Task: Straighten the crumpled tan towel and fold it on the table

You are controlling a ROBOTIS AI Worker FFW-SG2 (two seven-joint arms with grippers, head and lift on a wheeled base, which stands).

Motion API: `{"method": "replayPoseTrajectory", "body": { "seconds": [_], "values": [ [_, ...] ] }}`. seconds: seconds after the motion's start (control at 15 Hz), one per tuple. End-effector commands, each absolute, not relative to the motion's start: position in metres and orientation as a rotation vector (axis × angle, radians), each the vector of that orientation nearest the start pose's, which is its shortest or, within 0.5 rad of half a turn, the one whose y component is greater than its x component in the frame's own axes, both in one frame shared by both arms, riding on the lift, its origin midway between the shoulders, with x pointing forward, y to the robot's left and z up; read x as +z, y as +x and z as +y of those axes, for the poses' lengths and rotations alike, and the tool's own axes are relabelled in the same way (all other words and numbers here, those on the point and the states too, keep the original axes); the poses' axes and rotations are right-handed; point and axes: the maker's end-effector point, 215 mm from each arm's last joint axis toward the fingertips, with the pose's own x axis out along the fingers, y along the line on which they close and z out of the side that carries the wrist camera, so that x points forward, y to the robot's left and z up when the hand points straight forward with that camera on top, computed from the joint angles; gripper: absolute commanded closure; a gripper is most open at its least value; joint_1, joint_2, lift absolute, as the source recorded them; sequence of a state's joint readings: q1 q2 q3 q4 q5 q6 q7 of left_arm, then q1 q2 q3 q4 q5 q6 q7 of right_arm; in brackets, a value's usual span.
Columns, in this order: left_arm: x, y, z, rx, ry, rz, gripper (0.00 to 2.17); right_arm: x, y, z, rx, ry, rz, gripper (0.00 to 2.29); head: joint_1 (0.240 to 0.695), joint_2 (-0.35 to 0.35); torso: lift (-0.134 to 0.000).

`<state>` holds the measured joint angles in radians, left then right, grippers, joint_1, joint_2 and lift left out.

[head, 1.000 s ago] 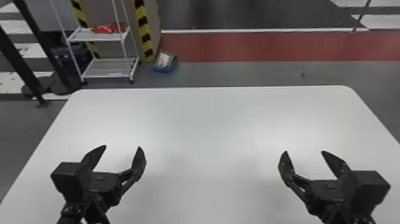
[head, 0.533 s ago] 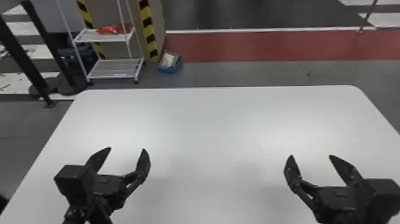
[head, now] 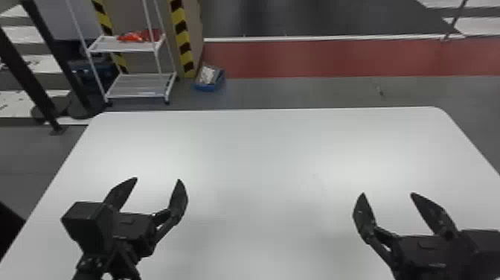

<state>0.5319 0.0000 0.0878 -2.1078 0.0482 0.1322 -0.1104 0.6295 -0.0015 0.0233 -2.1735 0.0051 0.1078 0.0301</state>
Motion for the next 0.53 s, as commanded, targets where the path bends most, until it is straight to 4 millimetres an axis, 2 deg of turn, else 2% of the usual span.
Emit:
{"method": "replayPoseTrajectory", "body": {
  "seconds": [0.0, 0.47],
  "values": [
    [-0.353, 0.4366, 0.2496, -0.036, -0.013, 0.118, 0.07, -0.3499, 0.4069, -0.2077, 0.051, 0.016, 0.119, 0.09, 0.695, 0.056, -0.123],
    [-0.3544, 0.4382, 0.2504, -0.034, -0.019, 0.119, 0.07, -0.3458, 0.4082, -0.2074, 0.052, 0.016, 0.105, 0.09, 0.695, 0.057, -0.123]
  ]
}}
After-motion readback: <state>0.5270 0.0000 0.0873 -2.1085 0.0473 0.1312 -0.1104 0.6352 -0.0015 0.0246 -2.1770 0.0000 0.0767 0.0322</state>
